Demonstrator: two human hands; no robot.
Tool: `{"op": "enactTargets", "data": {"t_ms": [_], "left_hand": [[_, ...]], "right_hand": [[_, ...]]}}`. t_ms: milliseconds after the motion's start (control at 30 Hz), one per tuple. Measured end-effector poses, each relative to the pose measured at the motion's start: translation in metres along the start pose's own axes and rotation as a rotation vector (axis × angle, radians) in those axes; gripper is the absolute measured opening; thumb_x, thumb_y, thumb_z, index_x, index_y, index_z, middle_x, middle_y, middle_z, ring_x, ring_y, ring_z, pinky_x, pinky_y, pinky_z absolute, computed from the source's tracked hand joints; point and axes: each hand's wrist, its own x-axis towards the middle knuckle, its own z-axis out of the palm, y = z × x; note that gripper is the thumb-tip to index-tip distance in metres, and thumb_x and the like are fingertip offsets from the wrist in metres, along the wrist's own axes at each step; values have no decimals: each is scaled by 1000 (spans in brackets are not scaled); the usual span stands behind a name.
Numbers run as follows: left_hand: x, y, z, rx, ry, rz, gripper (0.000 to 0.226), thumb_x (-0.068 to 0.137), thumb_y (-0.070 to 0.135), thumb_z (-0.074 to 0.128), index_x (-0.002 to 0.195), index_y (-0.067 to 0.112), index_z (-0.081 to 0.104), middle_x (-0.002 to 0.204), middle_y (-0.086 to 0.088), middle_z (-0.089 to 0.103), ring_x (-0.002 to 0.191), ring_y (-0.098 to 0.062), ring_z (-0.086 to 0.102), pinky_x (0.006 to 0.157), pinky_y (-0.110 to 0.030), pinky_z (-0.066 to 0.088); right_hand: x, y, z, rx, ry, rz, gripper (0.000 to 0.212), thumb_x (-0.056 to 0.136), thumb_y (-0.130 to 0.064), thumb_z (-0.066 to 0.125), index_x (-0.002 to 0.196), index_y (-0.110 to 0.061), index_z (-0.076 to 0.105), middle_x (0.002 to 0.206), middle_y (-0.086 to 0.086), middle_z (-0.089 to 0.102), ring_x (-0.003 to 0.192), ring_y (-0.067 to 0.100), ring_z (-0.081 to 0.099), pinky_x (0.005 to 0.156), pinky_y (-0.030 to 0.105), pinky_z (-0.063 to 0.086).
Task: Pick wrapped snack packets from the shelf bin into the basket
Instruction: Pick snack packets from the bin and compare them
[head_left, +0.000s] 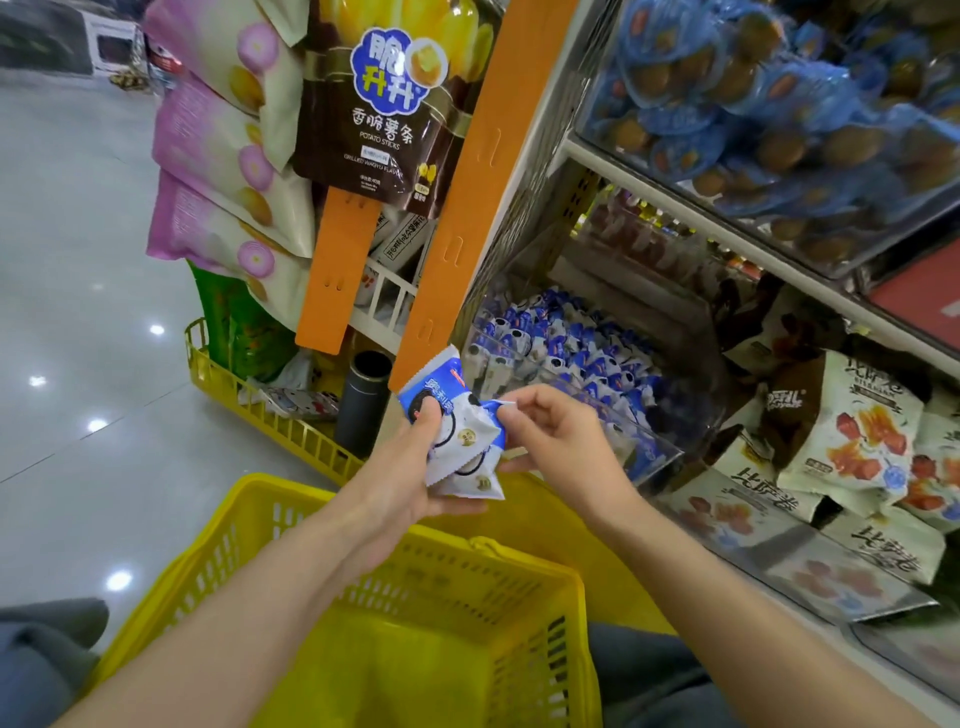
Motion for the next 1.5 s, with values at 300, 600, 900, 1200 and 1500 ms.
{"op": "enactTargets", "data": {"t_ms": [300,600,900,1200,1500], "left_hand": [[-8,1,3,163,-201,-177,49,80,51,51,117,19,58,108,-4,70,99,-23,67,91,-45,51],[-6,4,1,269,127,-54,19,94,30,49,107,18,55,97,3,67,87,-7,64,56,-15,43],[0,10,-2,270,202,18,9,93,28,50,98,23,55,96,4,66,74,-2,62,52,-13,44],[7,15,-2,232,243,76,11,94,29,49,100,23,56,98,3,65,80,-1,62,59,-16,43],[9,14,0,237,246,89,14,94,29,49,104,22,56,97,5,65,74,3,62,50,-6,43]], "right_hand": [[-4,-7,-11,-250,-186,108,46,88,-41,55,95,4,63,102,31,61,78,29,57,77,39,46],[53,-28,-68,-339,396,-125,24,89,-33,58,79,-12,61,75,5,67,67,21,64,64,40,54],[114,6,-79,-759,39,262,32,86,-32,64,66,-10,51,64,12,58,49,11,61,56,23,51],[121,1,-64,-425,-187,397,28,88,-24,62,68,-5,56,45,-6,59,43,1,60,46,10,47],[125,10,-52,-421,-44,421,30,89,-25,60,94,4,60,104,24,67,66,19,70,69,30,59]]}}
